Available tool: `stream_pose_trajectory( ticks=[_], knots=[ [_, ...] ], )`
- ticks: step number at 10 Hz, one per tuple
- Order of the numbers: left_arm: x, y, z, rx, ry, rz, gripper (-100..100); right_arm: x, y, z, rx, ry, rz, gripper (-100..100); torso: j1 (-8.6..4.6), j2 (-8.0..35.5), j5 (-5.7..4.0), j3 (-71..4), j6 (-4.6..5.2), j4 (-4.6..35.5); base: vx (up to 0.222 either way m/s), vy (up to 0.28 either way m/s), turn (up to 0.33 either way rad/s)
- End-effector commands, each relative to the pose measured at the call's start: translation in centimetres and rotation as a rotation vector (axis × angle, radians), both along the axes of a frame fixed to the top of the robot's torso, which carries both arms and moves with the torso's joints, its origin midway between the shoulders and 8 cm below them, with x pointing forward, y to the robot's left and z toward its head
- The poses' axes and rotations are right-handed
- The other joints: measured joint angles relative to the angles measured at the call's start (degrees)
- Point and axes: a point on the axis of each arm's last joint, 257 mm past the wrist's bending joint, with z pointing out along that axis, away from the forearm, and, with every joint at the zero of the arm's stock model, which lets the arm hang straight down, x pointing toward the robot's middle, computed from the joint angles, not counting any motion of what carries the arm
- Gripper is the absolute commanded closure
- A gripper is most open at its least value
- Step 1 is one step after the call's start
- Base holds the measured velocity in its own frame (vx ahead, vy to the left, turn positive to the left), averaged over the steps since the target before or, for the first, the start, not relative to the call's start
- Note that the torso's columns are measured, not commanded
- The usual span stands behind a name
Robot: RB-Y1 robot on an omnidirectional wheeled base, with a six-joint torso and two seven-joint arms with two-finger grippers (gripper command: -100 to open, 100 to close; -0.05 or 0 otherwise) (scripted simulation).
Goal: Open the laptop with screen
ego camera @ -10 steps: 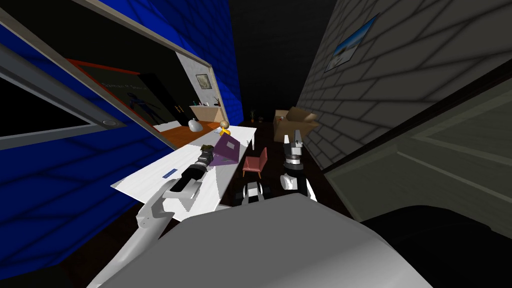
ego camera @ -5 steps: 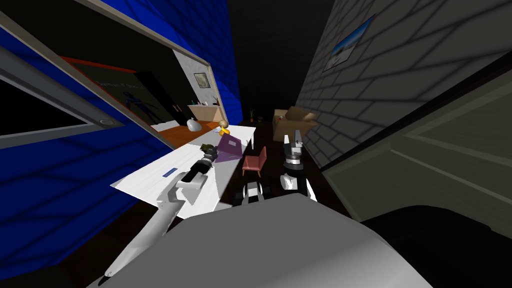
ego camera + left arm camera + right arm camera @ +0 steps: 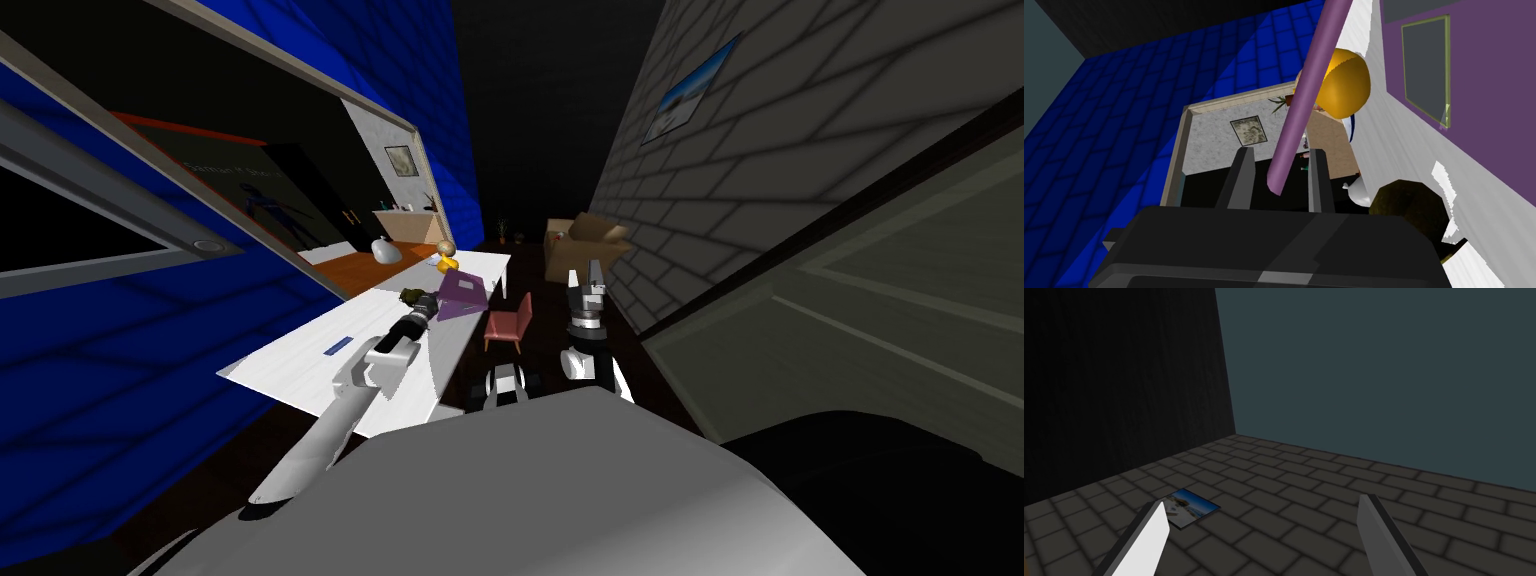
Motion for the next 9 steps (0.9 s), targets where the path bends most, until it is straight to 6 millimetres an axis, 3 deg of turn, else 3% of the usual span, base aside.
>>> stream_pose_trajectory(
  ticks=[1, 8, 9],
  knots=[
    [-0.3, -0.2, 1.7, -0.001, -0.002, -0.008, -100, 0.0, 0.0, 0.0, 0.000, 0.000, 0.000, 0, -0.02, -0.07, -0.01, -0.05, 0.00, -0.03, 0.030, -0.008, 0.048],
    [-1.5, -1.1, 5.5, -0.001, 0.000, -0.034, -100, 0.0, 0.0, 0.0, 0.000, 0.000, 0.000, 0, -0.04, 0.15, -0.05, 0.07, 0.01, 0.09, 0.027, -0.006, 0.033],
    [-1.3, -0.7, 5.0, -0.001, 0.004, -0.031, -100, 0.0, 0.0, 0.0, 0.000, 0.000, 0.000, 0, -0.04, 0.13, -0.05, 0.06, 0.02, 0.09, 0.011, -0.004, 0.006]
  ],
)
